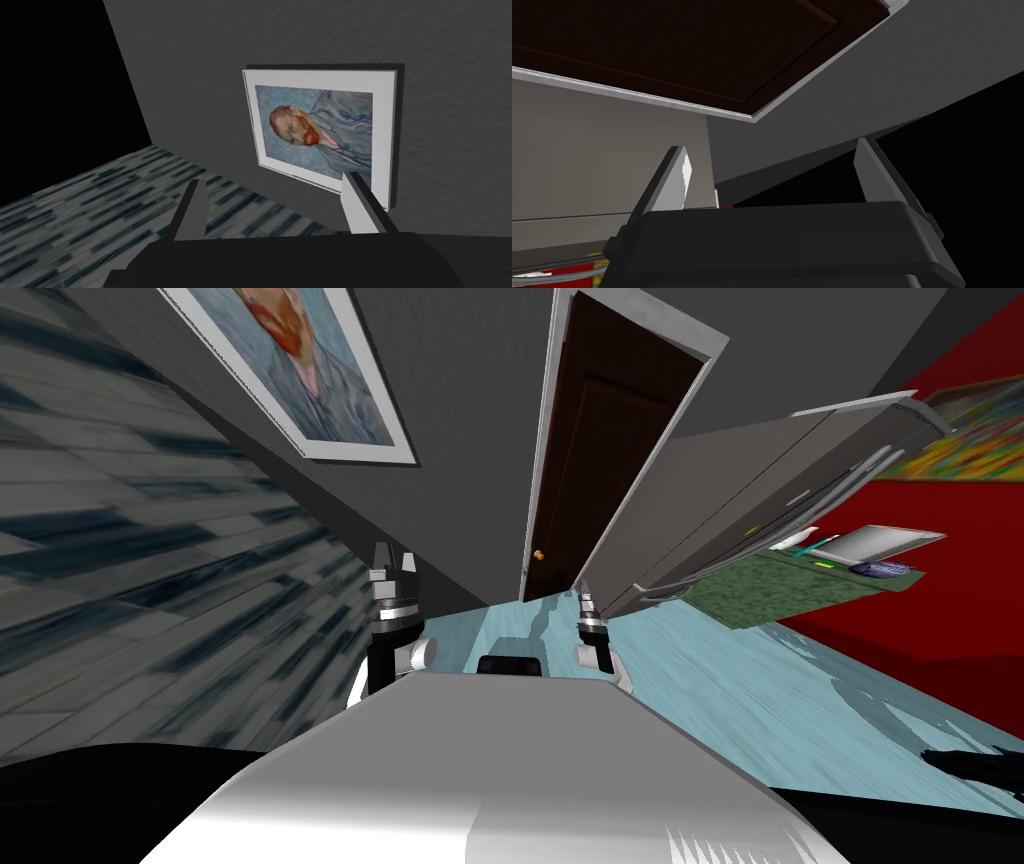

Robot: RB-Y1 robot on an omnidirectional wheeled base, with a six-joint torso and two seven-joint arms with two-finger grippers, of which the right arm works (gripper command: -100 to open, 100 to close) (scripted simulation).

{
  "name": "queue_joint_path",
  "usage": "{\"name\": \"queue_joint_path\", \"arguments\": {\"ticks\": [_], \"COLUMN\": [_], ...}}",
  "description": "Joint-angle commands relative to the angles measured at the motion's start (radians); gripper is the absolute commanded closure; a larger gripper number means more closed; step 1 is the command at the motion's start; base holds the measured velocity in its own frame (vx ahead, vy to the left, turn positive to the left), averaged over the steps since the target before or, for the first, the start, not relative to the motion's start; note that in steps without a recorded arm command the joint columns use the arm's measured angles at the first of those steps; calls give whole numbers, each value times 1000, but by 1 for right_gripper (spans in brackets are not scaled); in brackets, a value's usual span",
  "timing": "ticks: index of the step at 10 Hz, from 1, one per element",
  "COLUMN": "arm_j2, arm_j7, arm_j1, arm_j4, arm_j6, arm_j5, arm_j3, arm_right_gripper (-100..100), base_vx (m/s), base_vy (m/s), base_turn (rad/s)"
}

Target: Pull the door open

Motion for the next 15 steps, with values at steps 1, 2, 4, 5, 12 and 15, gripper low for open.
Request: {"name": "queue_joint_path", "arguments": {"ticks": [1,2,4,5,12,15], "arm_j2": [-4,-7,-12,-15,-33,-38], "arm_j7": [31,48,83,101,225,261], "arm_j1": [-16,-24,-41,-49,-108,-125], "arm_j4": [39,64,113,138,314,365], "arm_j6": [-11,-20,-36,-45,-104,-121], "arm_j5": [12,20,34,42,95,110], "arm_j3": [-2,-4,-7,-8,-18,-21], "arm_right_gripper": [-100,-100,-100,-100,-100,-100], "base_vx": [95,98,96,114,99,76], "base_vy": [-18,-11,-11,-34,-11,-13], "base_turn": [29,25,27,28,28,17]}}
